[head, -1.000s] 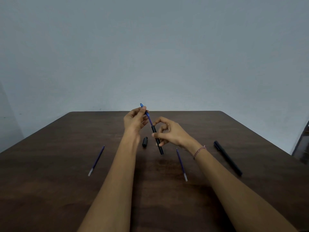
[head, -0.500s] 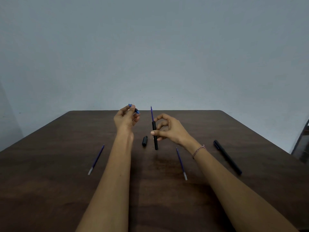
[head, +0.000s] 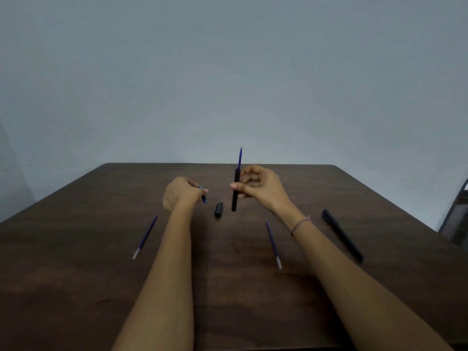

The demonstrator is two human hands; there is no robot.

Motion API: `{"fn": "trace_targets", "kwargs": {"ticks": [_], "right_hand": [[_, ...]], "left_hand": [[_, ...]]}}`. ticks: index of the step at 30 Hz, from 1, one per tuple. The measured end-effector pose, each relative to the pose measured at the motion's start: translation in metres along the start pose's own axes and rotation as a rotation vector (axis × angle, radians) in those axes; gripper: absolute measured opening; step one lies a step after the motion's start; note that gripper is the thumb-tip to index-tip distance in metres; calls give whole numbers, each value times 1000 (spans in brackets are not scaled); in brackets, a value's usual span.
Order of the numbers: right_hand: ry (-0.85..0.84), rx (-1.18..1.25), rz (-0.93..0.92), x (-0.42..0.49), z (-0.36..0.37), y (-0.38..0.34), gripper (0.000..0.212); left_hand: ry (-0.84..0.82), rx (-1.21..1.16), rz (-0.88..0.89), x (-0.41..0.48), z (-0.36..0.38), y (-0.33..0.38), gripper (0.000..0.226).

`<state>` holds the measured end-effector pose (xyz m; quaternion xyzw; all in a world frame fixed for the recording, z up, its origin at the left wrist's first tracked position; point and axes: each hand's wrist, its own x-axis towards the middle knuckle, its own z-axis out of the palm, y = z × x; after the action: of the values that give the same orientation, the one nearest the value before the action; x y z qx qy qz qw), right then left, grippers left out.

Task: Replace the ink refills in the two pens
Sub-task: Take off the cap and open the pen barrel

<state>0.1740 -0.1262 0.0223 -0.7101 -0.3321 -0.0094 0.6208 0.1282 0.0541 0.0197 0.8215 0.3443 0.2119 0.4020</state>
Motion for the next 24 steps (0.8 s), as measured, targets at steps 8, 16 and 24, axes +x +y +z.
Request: {"fn": "trace_targets", "kwargs": {"ticks": [8,16,24], "right_hand": [[20,-14,37,-1,-1,-4,25],[36,-3,46,-3,-2,-7,22],[34,-18,76,-1,-3,-5,21]], "left_hand": [[-126,160,-84,5,9,-6,28],[-174,209,-84,9,12,-9,35],[30,3,208,-4,1,6,28]]}}
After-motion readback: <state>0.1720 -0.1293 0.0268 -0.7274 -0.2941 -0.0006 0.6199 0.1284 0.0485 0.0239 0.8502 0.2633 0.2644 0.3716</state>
